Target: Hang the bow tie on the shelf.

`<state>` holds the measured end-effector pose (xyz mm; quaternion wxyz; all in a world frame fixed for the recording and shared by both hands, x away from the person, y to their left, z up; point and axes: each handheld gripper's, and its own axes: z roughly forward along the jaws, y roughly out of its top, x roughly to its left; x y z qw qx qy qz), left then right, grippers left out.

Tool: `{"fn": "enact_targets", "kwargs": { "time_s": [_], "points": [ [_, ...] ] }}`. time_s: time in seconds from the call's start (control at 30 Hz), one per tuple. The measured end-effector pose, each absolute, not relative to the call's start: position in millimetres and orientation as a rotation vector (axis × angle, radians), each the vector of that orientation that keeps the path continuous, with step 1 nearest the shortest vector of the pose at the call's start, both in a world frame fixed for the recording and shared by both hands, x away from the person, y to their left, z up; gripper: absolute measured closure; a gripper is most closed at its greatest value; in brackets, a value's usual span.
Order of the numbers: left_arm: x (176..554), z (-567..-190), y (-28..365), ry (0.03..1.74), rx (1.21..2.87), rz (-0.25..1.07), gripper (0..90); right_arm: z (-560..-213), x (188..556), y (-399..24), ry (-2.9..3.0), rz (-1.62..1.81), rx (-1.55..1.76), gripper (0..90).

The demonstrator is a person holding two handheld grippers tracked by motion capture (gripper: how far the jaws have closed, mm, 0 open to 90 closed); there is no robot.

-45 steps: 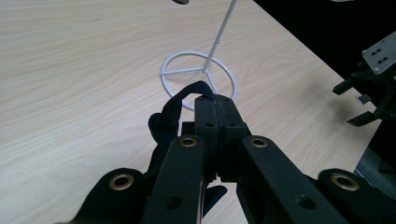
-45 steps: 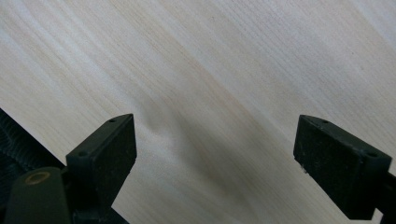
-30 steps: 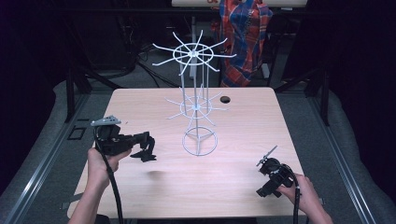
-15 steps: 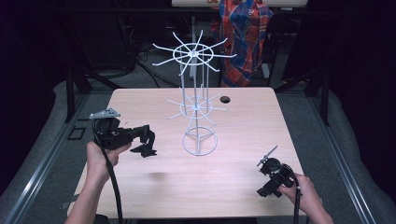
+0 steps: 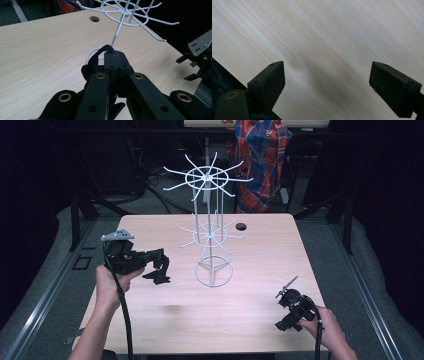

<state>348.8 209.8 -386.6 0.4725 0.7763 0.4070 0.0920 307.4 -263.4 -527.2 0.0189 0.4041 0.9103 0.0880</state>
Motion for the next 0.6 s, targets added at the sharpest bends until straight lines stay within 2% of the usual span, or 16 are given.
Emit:
{"fn": "enact_targets", "kwargs": {
  "time_s": [0.1,0.13,0.17,0.2,0.6],
  "points": [
    [350,-385,206,0.998,1.901,0.231,90.0,-526,308,-264,2.839,0.255,1.238,13.0],
    [351,-385,205,0.996,1.899,0.23,90.0,-532,303,-262,2.766,0.382,1.319,13.0],
    [352,-384,203,0.994,1.902,0.23,90.0,-524,309,-264,2.855,0.228,1.21,13.0],
    [352,-384,202,0.991,1.9,0.233,90.0,-524,309,-264,2.852,0.221,1.206,13.0],
    [363,-382,190,0.986,1.902,0.243,90.0,-527,306,-263,2.817,0.294,1.252,13.0]
  ]
}}
